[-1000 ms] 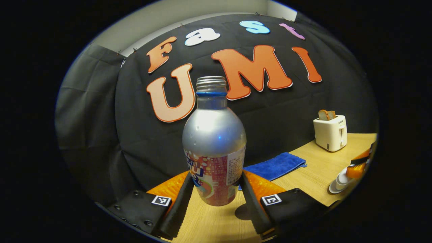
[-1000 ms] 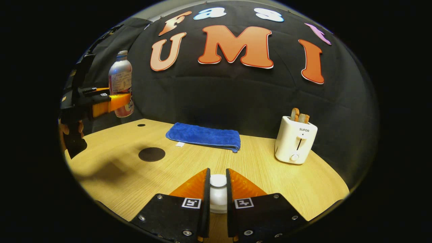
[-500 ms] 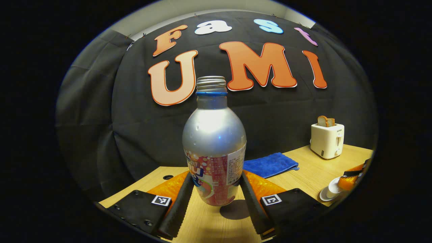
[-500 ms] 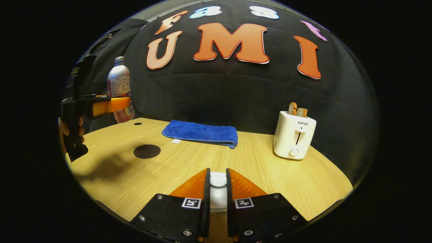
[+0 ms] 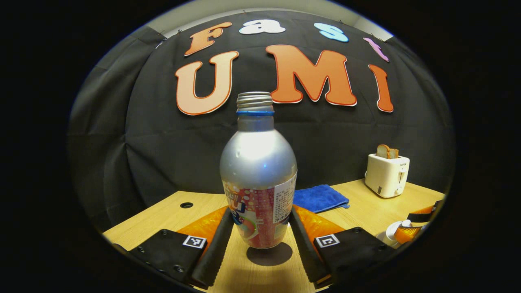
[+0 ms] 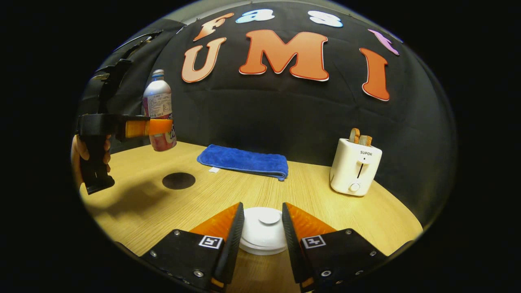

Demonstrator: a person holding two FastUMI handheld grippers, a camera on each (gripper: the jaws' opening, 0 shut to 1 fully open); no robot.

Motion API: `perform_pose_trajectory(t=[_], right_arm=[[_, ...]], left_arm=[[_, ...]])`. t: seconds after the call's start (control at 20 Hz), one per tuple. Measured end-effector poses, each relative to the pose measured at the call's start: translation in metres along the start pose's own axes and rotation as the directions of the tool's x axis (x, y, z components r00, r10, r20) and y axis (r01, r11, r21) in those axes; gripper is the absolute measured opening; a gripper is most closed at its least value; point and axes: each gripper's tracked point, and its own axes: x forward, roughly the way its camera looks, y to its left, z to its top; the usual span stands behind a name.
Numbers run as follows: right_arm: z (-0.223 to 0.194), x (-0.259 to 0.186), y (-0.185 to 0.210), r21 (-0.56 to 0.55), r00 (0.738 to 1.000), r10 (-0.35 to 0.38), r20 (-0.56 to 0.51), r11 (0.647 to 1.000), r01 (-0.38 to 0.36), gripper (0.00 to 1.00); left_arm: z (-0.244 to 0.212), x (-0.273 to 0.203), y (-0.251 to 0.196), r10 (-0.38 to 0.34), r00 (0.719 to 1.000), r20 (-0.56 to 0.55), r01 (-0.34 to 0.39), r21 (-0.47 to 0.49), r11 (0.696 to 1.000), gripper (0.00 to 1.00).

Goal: Open the teacup lid with one hand, grasp the water bottle and pour water into the teacup with the other hand; after pouring, place the water bottle on the coaster and then close the teacup lid.

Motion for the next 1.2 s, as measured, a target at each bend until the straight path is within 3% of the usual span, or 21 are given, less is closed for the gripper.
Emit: perform_pose_trajectory(t=[0.15, 0.45, 0.6, 1.0, 1.2], right_arm=[[0.022, -0.007, -0.004, 0.042, 0.998, 0.006, 0.062, 0.999, -0.008, 0.58], [0.057, -0.024, -0.022, 0.08, 0.991, -0.028, 0.133, 0.997, 0.017, 0.8], [0.067, -0.032, -0.031, 0.086, 0.987, -0.048, 0.152, 0.996, 0.035, 0.84], [0.062, -0.032, -0.042, 0.09, 0.989, -0.069, 0.129, 0.994, 0.058, 0.85], [0.061, -0.031, -0.037, 0.083, 0.99, -0.059, 0.125, 0.995, 0.049, 0.85]], left_arm=[[-0.008, 0.008, 0.0, -0.024, 1.0, -0.015, 0.023, -0.059, 0.998, 0.82], [-0.033, 0.023, 0.002, -0.078, 0.993, -0.084, 0.062, -0.189, 0.98, 0.82], [-0.057, 0.032, 0.002, -0.086, 0.984, -0.156, 0.056, -0.188, 0.981, 0.82], [-0.102, 0.035, -0.007, -0.12, 0.946, -0.302, 0.071, -0.171, 0.983, 0.82], [-0.11, 0.034, -0.007, -0.128, 0.941, -0.313, 0.092, -0.125, 0.988, 0.85]])
